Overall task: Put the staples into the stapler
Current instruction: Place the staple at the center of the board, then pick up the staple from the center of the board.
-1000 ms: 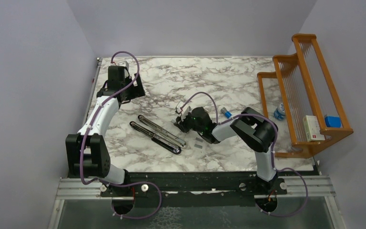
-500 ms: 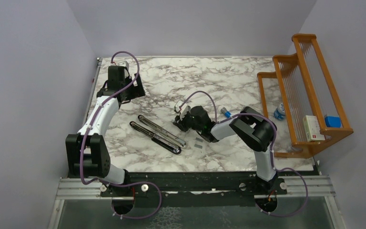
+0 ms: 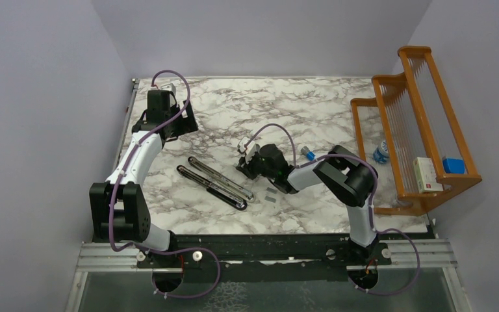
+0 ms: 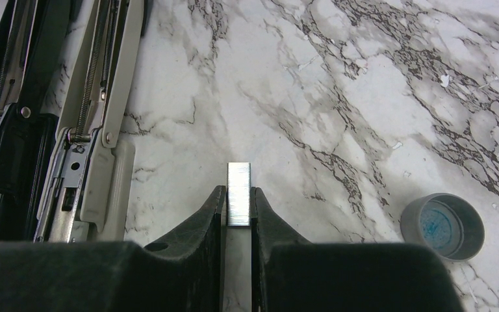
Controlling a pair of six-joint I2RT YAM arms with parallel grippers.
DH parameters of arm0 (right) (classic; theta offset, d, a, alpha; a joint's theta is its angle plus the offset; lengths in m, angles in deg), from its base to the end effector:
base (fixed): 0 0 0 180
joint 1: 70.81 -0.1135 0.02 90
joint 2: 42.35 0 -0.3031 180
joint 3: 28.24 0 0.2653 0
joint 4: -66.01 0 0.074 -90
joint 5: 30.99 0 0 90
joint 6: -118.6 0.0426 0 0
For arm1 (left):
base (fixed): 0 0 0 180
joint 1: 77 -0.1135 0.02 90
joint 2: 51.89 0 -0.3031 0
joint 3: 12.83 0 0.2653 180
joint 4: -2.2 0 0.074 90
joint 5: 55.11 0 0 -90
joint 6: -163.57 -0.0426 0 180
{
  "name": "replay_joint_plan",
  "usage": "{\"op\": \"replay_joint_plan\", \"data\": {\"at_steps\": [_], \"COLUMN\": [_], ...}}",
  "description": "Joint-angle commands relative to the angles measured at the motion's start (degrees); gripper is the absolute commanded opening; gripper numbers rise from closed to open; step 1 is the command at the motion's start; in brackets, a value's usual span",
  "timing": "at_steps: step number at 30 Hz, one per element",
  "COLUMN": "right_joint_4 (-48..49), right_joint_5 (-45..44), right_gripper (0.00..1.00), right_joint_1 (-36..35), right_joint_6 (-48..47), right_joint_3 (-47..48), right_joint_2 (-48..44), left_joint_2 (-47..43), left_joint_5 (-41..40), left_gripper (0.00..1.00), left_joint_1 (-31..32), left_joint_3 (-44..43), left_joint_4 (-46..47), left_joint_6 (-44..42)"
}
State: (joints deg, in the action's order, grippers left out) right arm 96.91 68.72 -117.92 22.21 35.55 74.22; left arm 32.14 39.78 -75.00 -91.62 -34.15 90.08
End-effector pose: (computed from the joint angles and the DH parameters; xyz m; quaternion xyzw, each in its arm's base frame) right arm 0.2831 0.3153 0.1301 -0.4139 0.7158 0.2599 0.4988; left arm 0.3394 -0.0155 0.3134 -0.0977 0.9062 -0.1043 0.3980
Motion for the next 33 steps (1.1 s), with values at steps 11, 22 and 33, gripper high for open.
{"op": "replay_joint_plan", "data": {"at_steps": [11, 22, 33], "right_joint_4": [-24.8, -40.1, -53.0], "right_joint_5": [2.5, -2.1, -4.3], "right_gripper": [0.01, 0.01, 0.01], "right_joint_1": [0.5, -0.3, -6.9], "right_joint_6": [0.8, 6.1, 7.8], "right_joint_3": [6.5, 7.5, 10.3], "right_joint_2": [-10.1, -23.2, -23.2], "left_joint_2": [-0.2, 1.6, 0.8], "left_joint_5": [1.1, 2.7, 0.4], "left_gripper": [0.99, 0.97, 0.99], "left_joint_1": [-0.3, -1.8, -1.8], "left_joint_3": [4.8, 6.4, 6.3], "left_joint_4": [7.7, 15.5, 12.9], "left_joint_6": [2.6, 5.9, 7.2]}}
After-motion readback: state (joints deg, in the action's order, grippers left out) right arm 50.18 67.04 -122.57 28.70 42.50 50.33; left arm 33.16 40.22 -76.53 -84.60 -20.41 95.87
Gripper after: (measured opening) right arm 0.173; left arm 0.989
